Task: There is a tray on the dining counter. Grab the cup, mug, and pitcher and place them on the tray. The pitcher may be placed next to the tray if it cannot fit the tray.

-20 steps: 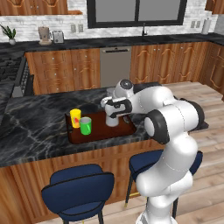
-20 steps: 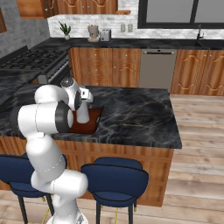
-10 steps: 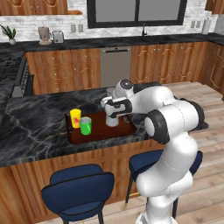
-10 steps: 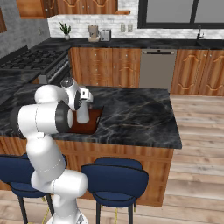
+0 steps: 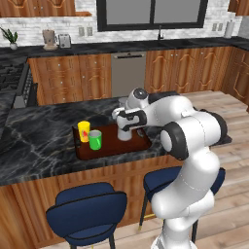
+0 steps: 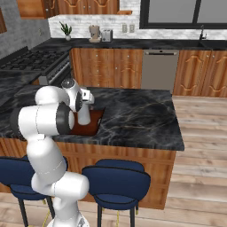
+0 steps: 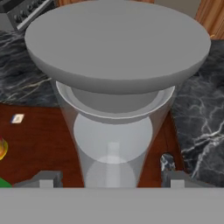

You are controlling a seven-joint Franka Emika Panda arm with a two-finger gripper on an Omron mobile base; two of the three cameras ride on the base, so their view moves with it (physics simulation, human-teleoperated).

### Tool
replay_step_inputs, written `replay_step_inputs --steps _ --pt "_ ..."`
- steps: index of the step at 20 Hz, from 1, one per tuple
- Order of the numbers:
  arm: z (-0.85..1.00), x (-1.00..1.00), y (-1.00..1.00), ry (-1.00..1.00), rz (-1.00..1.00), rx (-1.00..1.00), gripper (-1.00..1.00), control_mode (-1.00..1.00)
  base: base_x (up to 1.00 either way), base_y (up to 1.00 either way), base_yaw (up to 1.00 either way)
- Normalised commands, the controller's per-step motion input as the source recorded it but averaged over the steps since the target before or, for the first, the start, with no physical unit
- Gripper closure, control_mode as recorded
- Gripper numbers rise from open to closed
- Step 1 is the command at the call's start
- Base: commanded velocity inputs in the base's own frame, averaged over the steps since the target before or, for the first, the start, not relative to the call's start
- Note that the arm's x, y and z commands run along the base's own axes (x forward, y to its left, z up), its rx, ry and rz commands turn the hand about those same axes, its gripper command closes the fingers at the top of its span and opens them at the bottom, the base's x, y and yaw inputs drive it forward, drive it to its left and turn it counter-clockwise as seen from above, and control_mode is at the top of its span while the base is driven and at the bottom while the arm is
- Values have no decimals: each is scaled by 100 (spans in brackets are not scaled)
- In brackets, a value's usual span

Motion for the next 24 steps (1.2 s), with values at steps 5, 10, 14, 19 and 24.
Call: replay_step_inputs --steps 5,10,14,19,24 --pt "0 1 0 0 0 0 -100 -100 0 0 0" --pt "38 -1 -3 0 0 0 -100 -100 0 0 0" --pt "57 -21 -2 0 0 0 -100 -100 0 0 0" --pt "34 -59 -30 0 0 0 -100 -100 0 0 0" --pt "24 -87 -50 0 0 0 -100 -100 0 0 0"
